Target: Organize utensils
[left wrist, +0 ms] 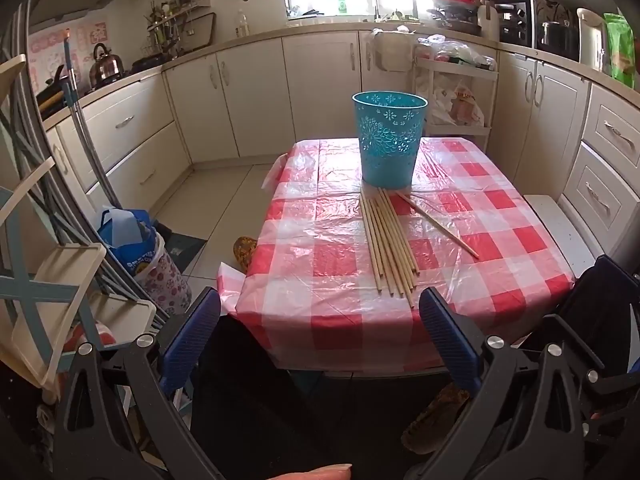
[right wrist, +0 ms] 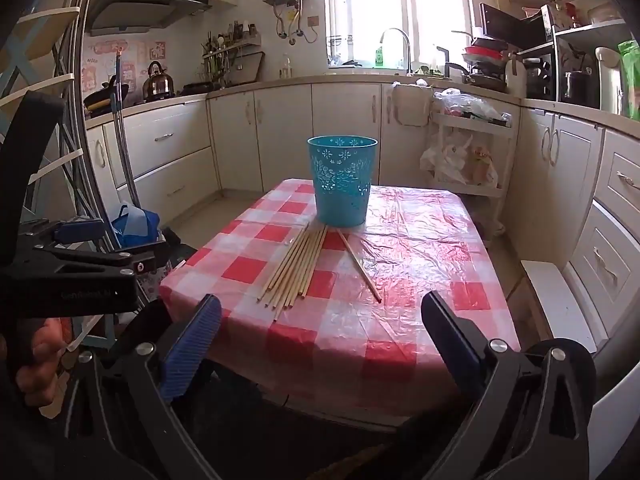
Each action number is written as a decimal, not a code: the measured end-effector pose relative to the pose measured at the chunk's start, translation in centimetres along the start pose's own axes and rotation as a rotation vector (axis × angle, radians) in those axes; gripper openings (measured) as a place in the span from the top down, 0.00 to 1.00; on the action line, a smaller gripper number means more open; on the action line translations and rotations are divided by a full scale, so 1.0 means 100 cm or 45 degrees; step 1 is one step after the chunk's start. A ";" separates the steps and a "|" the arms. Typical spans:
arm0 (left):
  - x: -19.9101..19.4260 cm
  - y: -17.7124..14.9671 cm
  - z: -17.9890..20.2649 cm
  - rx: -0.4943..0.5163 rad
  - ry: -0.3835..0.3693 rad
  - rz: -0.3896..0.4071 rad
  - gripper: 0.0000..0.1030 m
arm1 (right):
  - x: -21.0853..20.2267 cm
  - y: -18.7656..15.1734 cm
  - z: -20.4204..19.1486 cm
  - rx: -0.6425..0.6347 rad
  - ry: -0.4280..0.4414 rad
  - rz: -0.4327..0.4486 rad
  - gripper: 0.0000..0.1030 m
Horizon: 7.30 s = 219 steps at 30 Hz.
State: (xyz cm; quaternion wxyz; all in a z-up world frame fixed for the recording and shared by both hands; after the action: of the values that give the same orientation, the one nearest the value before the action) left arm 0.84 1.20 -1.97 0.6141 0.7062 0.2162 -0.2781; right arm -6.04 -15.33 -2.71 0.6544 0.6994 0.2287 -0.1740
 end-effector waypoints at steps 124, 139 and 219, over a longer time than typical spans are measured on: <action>0.198 0.058 0.008 -0.015 -0.105 -0.257 0.07 | 0.254 0.052 0.037 -0.088 0.181 -0.490 0.47; 0.286 0.086 0.047 0.007 -0.220 -0.323 0.29 | 0.313 0.050 0.059 -0.088 0.178 -0.593 0.93; 0.169 0.241 0.008 -0.133 -0.713 0.458 0.96 | 0.175 0.210 0.108 0.489 0.454 0.432 0.94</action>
State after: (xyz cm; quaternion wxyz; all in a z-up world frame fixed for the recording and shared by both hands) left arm 29.05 -3.91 4.82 0.7244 0.5967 -0.0748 -0.3370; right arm 20.70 -25.24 4.42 0.4798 0.8579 0.1826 0.0232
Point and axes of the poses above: each gripper's, at about its wrist camera, not at the fingertips, and x roughly the way its jaws point, z to its right, y to its top, the point moved 3 cm from there along x, roughly the way its jaws point, and after that the axes turned 1 degree about -y, right-handed, at the moved point
